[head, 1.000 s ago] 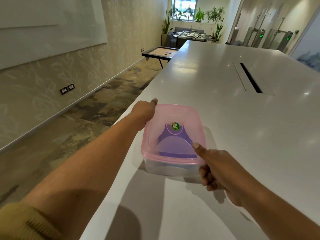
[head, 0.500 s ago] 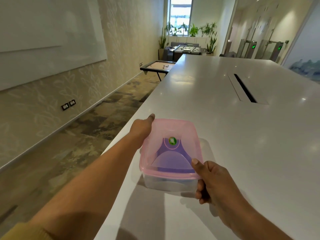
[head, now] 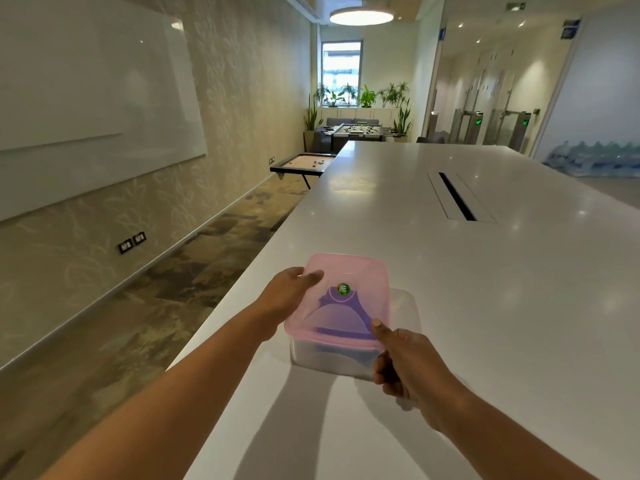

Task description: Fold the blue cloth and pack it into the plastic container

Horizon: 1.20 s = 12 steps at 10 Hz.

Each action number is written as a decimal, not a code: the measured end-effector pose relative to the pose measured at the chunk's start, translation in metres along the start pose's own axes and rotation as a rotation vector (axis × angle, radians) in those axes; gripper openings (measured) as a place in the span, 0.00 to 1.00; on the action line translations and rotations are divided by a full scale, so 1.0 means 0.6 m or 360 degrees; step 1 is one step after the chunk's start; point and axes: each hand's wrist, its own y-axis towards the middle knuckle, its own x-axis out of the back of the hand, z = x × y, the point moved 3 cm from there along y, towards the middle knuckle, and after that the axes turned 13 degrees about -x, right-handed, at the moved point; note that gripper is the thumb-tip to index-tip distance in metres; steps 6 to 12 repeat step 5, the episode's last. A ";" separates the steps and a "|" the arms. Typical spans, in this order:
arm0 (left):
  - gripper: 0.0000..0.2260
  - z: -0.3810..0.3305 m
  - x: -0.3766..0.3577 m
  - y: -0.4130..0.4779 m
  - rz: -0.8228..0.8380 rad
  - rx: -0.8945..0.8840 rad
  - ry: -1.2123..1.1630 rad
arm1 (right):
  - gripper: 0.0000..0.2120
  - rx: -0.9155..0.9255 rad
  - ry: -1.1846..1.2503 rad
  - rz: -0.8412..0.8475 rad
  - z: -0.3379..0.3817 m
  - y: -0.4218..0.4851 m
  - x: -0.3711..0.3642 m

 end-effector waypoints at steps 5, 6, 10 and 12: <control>0.31 -0.021 0.001 -0.029 -0.0459 -0.0129 0.0967 | 0.30 -0.0148 -0.0105 0.0111 -0.009 -0.025 0.033; 0.31 -0.021 0.001 -0.029 -0.0459 -0.0129 0.0967 | 0.30 -0.0148 -0.0105 0.0111 -0.009 -0.025 0.033; 0.31 -0.021 0.001 -0.029 -0.0459 -0.0129 0.0967 | 0.30 -0.0148 -0.0105 0.0111 -0.009 -0.025 0.033; 0.31 -0.021 0.001 -0.029 -0.0459 -0.0129 0.0967 | 0.30 -0.0148 -0.0105 0.0111 -0.009 -0.025 0.033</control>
